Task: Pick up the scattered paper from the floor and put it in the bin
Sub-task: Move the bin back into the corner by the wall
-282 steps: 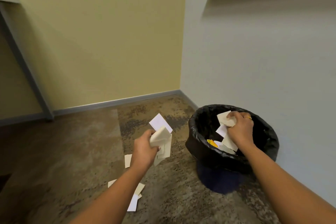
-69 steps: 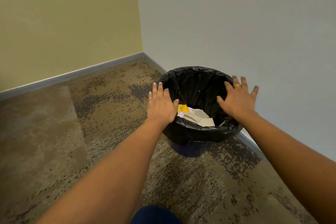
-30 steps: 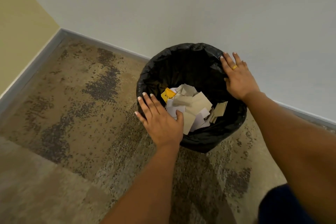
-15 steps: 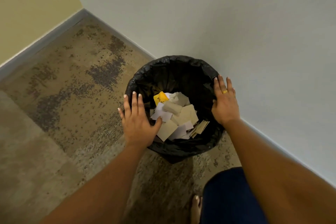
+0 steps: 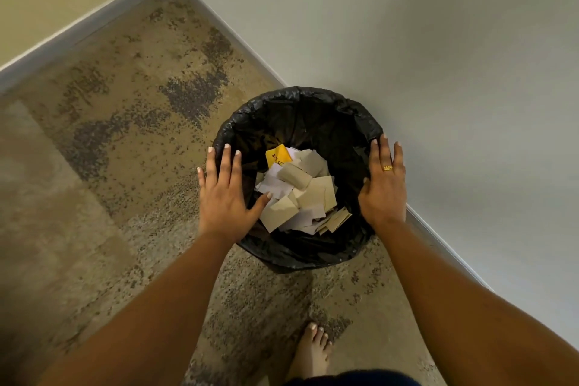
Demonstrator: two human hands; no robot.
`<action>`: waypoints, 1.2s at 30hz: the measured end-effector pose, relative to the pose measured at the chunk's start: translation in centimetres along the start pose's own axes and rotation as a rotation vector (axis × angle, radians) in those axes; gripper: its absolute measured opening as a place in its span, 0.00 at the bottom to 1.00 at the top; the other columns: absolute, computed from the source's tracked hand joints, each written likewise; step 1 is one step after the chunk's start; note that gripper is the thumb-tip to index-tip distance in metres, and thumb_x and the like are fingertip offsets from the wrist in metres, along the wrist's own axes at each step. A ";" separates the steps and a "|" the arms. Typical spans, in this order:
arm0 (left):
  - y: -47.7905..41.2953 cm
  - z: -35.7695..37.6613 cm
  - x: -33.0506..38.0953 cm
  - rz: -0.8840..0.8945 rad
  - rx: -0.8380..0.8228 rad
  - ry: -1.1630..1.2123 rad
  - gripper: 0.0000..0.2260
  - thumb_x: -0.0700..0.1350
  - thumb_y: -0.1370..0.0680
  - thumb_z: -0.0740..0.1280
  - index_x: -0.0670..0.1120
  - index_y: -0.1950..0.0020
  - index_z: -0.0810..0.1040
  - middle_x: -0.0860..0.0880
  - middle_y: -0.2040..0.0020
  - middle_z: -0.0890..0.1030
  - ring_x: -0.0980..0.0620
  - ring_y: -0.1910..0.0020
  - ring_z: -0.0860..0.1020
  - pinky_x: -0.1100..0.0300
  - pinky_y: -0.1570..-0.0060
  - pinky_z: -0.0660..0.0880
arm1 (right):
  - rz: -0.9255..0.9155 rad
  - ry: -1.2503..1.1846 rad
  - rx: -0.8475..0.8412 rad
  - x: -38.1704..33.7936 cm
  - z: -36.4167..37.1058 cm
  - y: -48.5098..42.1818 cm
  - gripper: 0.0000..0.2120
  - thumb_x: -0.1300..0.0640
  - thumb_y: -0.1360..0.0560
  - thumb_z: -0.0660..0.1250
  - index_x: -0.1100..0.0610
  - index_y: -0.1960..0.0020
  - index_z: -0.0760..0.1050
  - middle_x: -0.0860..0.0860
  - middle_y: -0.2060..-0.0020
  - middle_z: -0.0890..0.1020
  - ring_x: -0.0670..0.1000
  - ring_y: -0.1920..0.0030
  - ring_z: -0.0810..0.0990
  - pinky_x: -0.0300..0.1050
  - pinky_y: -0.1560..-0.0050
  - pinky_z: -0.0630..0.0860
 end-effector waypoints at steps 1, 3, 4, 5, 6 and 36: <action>0.1 0.0 0.0 0.000 0.002 0.001 0.44 0.72 0.29 0.45 0.41 0.24 0.56 0.44 0.22 0.54 0.42 0.23 0.47 0.41 0.28 0.47 | 0.001 -0.001 -0.004 0.0 0.0 0.0 0.33 0.69 0.25 0.57 0.57 0.24 0.49 0.52 0.23 0.49 0.56 0.24 0.42 0.60 0.27 0.58; 0.1 0.0 0.1 0.000 0.012 0.010 0.44 0.72 0.29 0.46 0.42 0.24 0.56 0.43 0.22 0.52 0.42 0.23 0.46 0.43 0.28 0.46 | 0.001 0.004 -0.006 0.1 0.1 -0.1 0.33 0.68 0.25 0.57 0.57 0.24 0.49 0.52 0.23 0.49 0.56 0.24 0.43 0.60 0.27 0.57; 0.1 -0.1 0.1 -0.003 0.016 0.012 0.43 0.71 0.29 0.48 0.42 0.24 0.56 0.43 0.22 0.51 0.42 0.23 0.46 0.44 0.28 0.45 | 0.001 0.005 -0.002 0.1 0.1 -0.1 0.34 0.68 0.25 0.58 0.56 0.23 0.49 0.52 0.23 0.49 0.57 0.24 0.43 0.59 0.27 0.57; 0.1 0.0 0.1 -0.008 0.018 0.012 0.43 0.70 0.29 0.49 0.42 0.24 0.56 0.43 0.22 0.51 0.42 0.23 0.46 0.45 0.28 0.44 | 0.004 0.004 -0.001 0.0 0.1 0.0 0.35 0.69 0.26 0.58 0.55 0.23 0.49 0.52 0.23 0.49 0.57 0.24 0.44 0.59 0.27 0.58; 0.1 0.0 0.1 -0.013 0.018 0.007 0.42 0.69 0.28 0.50 0.41 0.24 0.56 0.43 0.22 0.51 0.42 0.23 0.46 0.44 0.28 0.45 | 0.016 0.003 -0.002 -0.1 0.1 0.1 0.36 0.70 0.26 0.58 0.54 0.23 0.49 0.51 0.23 0.48 0.58 0.24 0.45 0.58 0.27 0.59; -4.6 -9.1 -10.3 -0.242 -0.339 0.129 0.34 0.32 0.21 0.59 0.45 0.23 0.41 0.41 0.23 0.40 0.41 0.25 0.51 0.56 0.32 0.63 | 0.188 0.152 -0.202 -14.4 -1.6 -1.0 0.36 0.72 0.26 0.58 0.56 0.23 0.49 0.48 0.23 0.43 0.60 0.37 0.64 0.49 0.54 0.73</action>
Point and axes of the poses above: each hand's wrist, its own y-axis away from the middle knuckle, its own z-axis out of the palm, x = y × z, the point moved 1 cm from there along -y, towards the middle knuckle
